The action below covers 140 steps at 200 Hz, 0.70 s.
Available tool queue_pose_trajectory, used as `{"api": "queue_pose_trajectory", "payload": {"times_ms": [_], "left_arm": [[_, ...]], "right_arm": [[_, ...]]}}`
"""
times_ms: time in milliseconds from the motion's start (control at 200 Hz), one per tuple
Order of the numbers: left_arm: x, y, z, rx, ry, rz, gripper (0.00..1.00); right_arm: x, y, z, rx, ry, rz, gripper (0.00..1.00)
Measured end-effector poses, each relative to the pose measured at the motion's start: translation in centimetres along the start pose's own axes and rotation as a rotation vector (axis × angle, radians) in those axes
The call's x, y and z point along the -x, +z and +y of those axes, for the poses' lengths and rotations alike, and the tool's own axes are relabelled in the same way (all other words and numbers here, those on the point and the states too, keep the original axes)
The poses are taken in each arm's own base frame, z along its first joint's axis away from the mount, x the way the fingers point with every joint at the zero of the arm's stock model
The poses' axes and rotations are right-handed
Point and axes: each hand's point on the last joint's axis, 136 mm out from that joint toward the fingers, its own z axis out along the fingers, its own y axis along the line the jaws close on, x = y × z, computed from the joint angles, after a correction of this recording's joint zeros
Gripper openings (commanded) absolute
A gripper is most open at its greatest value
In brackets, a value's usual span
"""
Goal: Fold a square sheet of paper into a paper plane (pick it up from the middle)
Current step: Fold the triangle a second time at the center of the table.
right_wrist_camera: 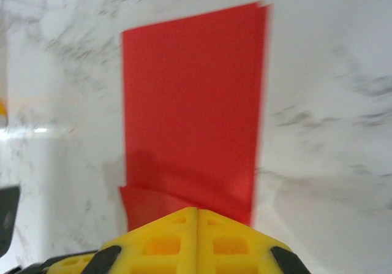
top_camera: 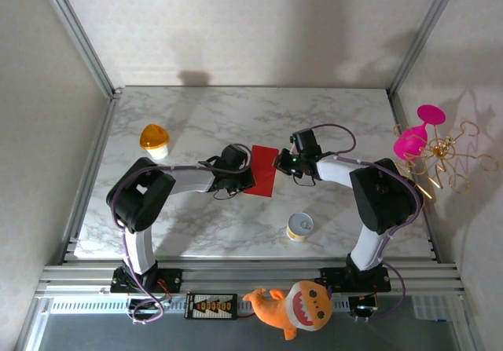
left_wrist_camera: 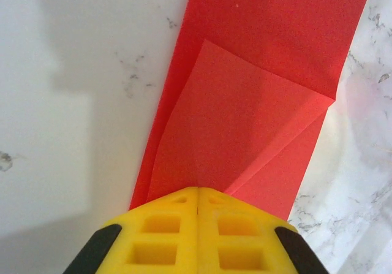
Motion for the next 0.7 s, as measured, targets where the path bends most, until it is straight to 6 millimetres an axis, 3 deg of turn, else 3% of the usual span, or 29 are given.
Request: {"api": "queue_pose_trajectory", "payload": {"times_ms": [155, 361, 701], "left_arm": [[0.0, 0.0, 0.0, 0.009, 0.027, 0.007, 0.00], [0.0, -0.1, -0.1, 0.010, 0.041, 0.011, 0.00], [-0.4, -0.1, -0.6, -0.016, 0.030, 0.041, 0.09]], "right_arm": [[-2.0, 1.5, 1.4, 0.029, -0.030, 0.059, 0.05], [-3.3, 3.2, 0.1, -0.003, -0.010, 0.114, 0.04], [-3.2, 3.3, -0.1, -0.021, -0.005, 0.116, 0.04]]}}
